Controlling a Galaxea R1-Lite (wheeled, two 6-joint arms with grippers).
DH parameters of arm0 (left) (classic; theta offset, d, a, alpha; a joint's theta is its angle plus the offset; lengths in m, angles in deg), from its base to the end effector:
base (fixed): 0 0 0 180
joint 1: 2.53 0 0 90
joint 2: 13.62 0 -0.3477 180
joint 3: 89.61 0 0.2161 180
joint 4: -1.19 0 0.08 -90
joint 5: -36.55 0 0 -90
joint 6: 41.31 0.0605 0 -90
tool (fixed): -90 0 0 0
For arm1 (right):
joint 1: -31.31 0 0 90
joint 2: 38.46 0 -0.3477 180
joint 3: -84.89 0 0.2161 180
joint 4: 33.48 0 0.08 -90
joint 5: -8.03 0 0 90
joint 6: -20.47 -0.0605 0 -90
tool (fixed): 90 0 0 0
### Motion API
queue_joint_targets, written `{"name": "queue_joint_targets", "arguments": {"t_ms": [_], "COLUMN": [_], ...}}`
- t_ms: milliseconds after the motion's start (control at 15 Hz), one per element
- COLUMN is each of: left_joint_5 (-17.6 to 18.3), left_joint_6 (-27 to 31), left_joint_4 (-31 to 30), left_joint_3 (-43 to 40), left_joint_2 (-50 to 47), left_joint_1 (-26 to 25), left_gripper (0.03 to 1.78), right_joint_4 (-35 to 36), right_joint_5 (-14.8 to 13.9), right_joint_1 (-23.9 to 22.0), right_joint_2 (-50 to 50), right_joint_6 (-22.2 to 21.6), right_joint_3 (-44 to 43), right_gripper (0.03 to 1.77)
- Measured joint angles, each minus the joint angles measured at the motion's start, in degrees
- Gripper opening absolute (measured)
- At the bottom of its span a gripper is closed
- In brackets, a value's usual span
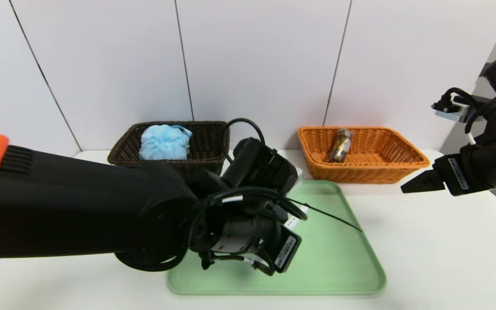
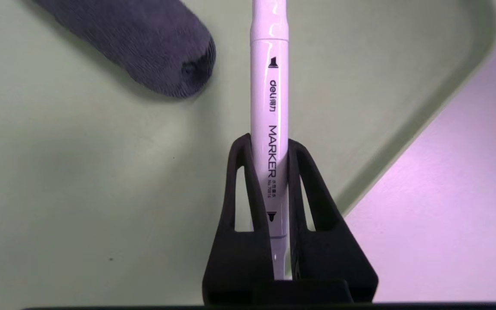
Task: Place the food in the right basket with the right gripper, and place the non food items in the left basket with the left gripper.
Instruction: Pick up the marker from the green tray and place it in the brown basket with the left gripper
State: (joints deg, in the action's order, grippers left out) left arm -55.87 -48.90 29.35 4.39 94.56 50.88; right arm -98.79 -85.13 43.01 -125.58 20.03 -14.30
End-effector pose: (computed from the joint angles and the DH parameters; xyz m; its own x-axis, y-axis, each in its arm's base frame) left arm 0.2535 -0.3372 0.1828 0.4741 -0.5678 -0.6729 0.7237 0.6866 -0.0694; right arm 0.2728 0.0531 0.2800 0.5963 0.0672 -0.7999 -0.1641 0.9856 -0.0396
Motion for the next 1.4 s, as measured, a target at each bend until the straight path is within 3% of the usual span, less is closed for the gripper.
{"name": "queue_joint_targets", "arguments": {"t_ms": [333,867,1067,1400], "left_joint_5": [-0.68,-1.05,-0.71,-0.95], "left_joint_6": [-2.27,-2.93,-3.04,-3.40], "left_joint_4": [1.87,3.47,3.25,4.40], "left_joint_3": [4.86,11.41,13.13,24.30], "left_joint_2": [-5.60,-5.51,-1.29,6.07], "left_joint_1": [-1.84,-23.78,-27.94,-31.55], "left_gripper": [0.17,0.17,0.17,0.17], "right_joint_4": [0.01,-0.02,-0.13,-0.38], "right_joint_5": [0.02,-0.06,-0.15,-0.41], "right_joint_1": [-0.07,-0.21,-0.18,-0.79], "right_joint_2": [0.17,0.17,0.11,-0.05], "right_joint_6": [-0.07,-0.24,-0.20,-0.16], "right_joint_3": [0.15,0.22,0.69,0.74], "right_gripper": [1.70,1.70,1.70,1.70]}}
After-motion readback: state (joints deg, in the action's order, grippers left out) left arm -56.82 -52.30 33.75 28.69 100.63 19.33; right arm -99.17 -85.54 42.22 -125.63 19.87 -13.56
